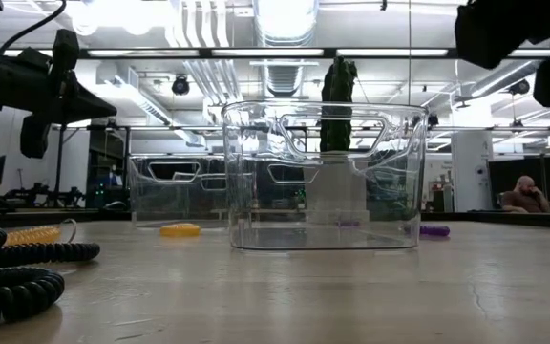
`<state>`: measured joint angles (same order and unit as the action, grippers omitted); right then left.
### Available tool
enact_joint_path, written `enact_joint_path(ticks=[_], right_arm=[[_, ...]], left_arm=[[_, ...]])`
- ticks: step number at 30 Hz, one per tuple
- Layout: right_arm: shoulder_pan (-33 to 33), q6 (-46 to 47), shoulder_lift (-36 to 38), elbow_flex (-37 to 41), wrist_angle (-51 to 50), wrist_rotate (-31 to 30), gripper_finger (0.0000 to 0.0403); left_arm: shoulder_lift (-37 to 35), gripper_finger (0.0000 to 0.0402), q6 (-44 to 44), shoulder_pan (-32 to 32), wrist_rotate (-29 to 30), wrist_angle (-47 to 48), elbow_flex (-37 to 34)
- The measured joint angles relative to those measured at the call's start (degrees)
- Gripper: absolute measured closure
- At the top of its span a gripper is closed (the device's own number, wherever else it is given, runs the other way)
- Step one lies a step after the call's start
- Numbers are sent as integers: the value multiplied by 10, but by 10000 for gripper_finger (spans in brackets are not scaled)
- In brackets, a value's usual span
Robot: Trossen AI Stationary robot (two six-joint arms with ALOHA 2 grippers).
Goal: Sort spring keychains
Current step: Put the right purple spring keychain into the green bin, then put the middle yellow spring keychain into the top transparent bin
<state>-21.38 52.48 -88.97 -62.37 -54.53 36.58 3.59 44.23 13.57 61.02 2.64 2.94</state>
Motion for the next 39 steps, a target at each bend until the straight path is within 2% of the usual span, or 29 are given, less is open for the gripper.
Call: enact_joint_path(ticks=[4, 8, 14, 18, 21, 25, 29, 34, 39], right_arm=[[-12, 3, -35, -7, 48, 19, 390], [-19, -9, -70, -15, 56, 24, 364], [-20, -34, -93, -38, 57, 30, 279], [-19, -27, -90, -52, 53, 27, 217], [-19, -23, -78, -68, 31, 15, 187], [-18, -26, -53, -77, 13, -41, 171], [-15, -31, -27, -76, 6, -110, 168], [-12, -32, 4, -74, 2, -206, 173], [-11, -26, 33, -74, -1, -293, 174]], left_arm=[[0, 402, 23, 0, -5, -12, 0], [0, 402, 74, 0, -18, -11, 0], [0, 389, 112, 0, -52, -12, 1], [0, 354, 118, 0, -90, -12, 3], [1, 324, 119, 0, -125, -13, 17], [13, 288, 103, 0, -154, -12, 46], [53, 267, 68, 0, -234, 21, 94], [154, 264, 89, 0, -332, 139, 178], [287, 264, 88, 0, -441, 271, 266]])
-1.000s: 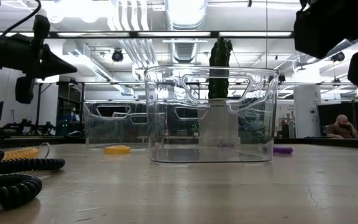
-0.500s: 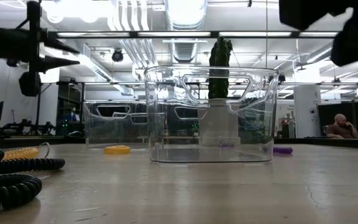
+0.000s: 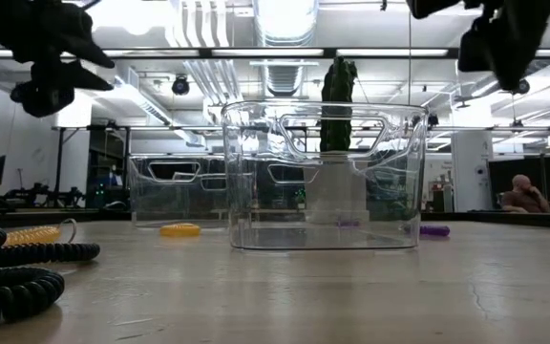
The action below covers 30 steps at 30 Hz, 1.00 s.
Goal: Sort spring keychains
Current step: Put the middle yellow spring keychain into the top transparent bin
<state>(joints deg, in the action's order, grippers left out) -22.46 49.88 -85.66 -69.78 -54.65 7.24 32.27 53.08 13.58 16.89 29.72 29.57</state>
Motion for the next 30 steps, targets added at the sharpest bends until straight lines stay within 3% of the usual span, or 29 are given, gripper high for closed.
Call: enact_joint_path(ticks=[5, 10, 20, 30], right_arm=[[0, 11, 27, 0, 0, -64, 176], [0, 9, 44, 0, 0, -112, 177], [0, 27, 53, 0, 0, -121, 179], [0, 16, 50, 0, -6, -125, 179]], left_arm=[[130, 264, -29, 0, -94, 17, 63], [240, 264, -61, 12, -144, 34, 89], [401, 264, -121, 74, -150, 58, 96], [488, 264, -123, 88, -157, 1, 98]])
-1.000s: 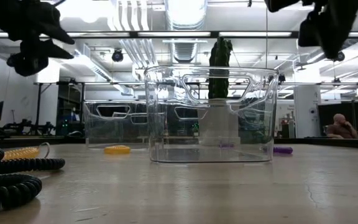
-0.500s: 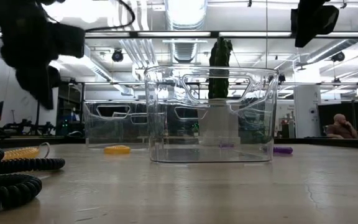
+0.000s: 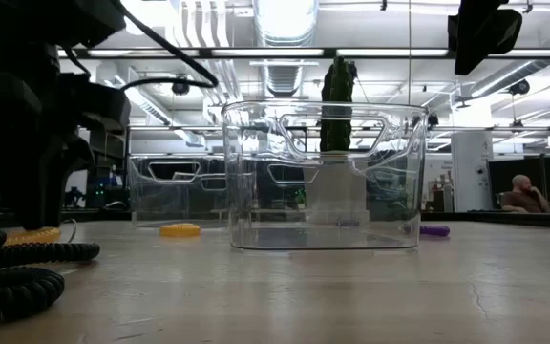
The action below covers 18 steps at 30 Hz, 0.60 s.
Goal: Sort spring keychains
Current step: Put the middle yellow spring keychain into the top transparent bin
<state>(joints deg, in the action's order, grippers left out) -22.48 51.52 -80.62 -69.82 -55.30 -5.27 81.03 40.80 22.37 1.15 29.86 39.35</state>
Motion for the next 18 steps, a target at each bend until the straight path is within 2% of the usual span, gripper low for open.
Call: enact_joint_path(ticks=[5, 18], right_arm=[[0, -5, 0, 0, 0, -7, 179], [0, -5, 0, 0, 0, -12, 179]], left_arm=[[8, 264, 10, 0, -22, -1, 2], [38, 273, 13, 1, -8, -17, 0]])
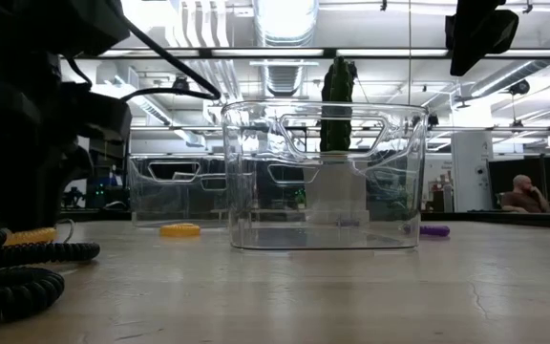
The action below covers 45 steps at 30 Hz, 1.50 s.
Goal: Sort spring keychains
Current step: Put the middle yellow spring keychain into the top transparent bin
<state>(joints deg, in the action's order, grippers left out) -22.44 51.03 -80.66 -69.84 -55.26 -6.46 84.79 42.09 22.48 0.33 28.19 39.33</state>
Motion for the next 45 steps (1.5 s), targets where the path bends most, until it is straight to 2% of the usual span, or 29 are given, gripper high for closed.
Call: enact_joint_path(ticks=[2, 6, 7, 14, 17, 20, 25, 29, 35, 39, 45], right_arm=[[0, 0, 0, 0, 0, 0, 179], [0, 0, 0, 0, 1, -11, 179], [1, 0, 0, 0, 1, -12, 179], [8, 0, 0, 0, 1, -20, 179], [8, 3, 0, 0, 1, -26, 179], [7, 9, 0, 0, 2, -27, 179], [7, 19, 0, 0, 2, -36, 179], [7, 32, 0, 0, 4, -42, 179], [7, 55, 0, 0, 18, -42, 179], [7, 68, 0, 0, 20, -42, 179], [15, 100, 0, 4, 19, -54, 179]], left_arm=[[-3, 296, 2, -1, 6, 3, 1], [-14, 377, 5, -3, 21, 8, 2], [-14, 385, 9, -5, 22, 8, 2], [-28, 395, 34, -12, 27, 23, 28], [-46, 396, 25, -14, 40, 81, 65], [-72, 399, 0, -20, 70, 154, 116], [-115, 400, -73, -55, 169, 262, 197], [-143, 400, -145, -127, 230, 299, 233], [-154, 399, -261, -294, 233, 295, 242], [-142, 399, -330, -406, 218, 277, 244], [-100, 398, -350, -537, 121, 225, 237]])
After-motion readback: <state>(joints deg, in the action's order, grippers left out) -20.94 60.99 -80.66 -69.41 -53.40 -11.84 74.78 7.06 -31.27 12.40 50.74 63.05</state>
